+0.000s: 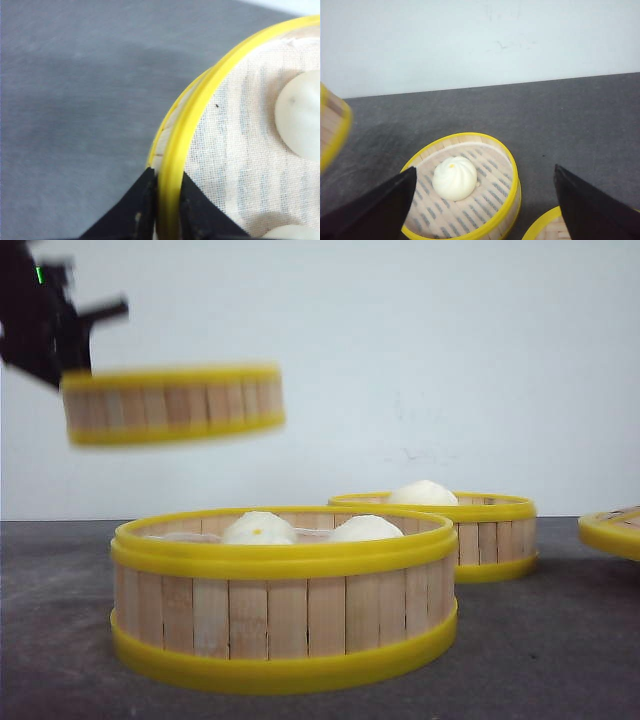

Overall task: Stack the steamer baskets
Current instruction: 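Grasp the basket rim with the left gripper and lift it, then lower the basket onto the front basket with buns and release, then retract the left gripper and move the right gripper to another basket, then grasp the basket rim with the right gripper and lift it, then place the basket on top of the two-basket stack and release, then move the right gripper to the woven bamboo lid and grasp its center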

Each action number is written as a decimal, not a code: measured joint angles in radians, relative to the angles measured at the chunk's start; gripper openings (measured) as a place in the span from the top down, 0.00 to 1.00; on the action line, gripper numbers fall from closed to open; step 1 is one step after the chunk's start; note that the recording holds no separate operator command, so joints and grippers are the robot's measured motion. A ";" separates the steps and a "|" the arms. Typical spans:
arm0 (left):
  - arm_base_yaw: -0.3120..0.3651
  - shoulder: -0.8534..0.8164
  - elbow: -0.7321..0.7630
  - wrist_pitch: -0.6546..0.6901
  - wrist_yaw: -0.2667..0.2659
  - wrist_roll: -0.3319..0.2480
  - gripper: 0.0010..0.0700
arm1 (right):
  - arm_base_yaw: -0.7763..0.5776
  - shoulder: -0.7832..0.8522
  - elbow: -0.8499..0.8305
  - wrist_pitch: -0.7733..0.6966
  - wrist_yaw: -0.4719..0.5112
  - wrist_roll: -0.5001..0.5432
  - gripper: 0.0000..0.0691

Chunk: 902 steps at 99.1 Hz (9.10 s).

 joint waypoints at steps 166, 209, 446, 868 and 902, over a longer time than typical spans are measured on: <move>-0.389 -0.087 -0.365 0.080 -0.047 0.074 0.97 | 0.000 0.000 0.000 -0.053 0.000 0.000 0.21; -0.392 -0.040 -0.357 0.094 -0.043 0.071 0.97 | 0.000 0.000 0.000 -0.055 0.000 0.000 0.21; -0.354 -1.225 -0.676 -0.080 -0.108 -0.104 0.66 | 0.038 1.053 0.508 -0.129 0.082 -0.008 0.40; -0.354 -1.226 -0.676 -0.095 -0.108 -0.061 0.66 | 0.438 0.683 0.656 -0.481 0.064 -0.175 0.45; -0.354 -1.226 -0.676 -0.068 -0.108 -0.060 0.66 | 0.394 0.315 0.656 -0.573 0.348 -0.146 0.45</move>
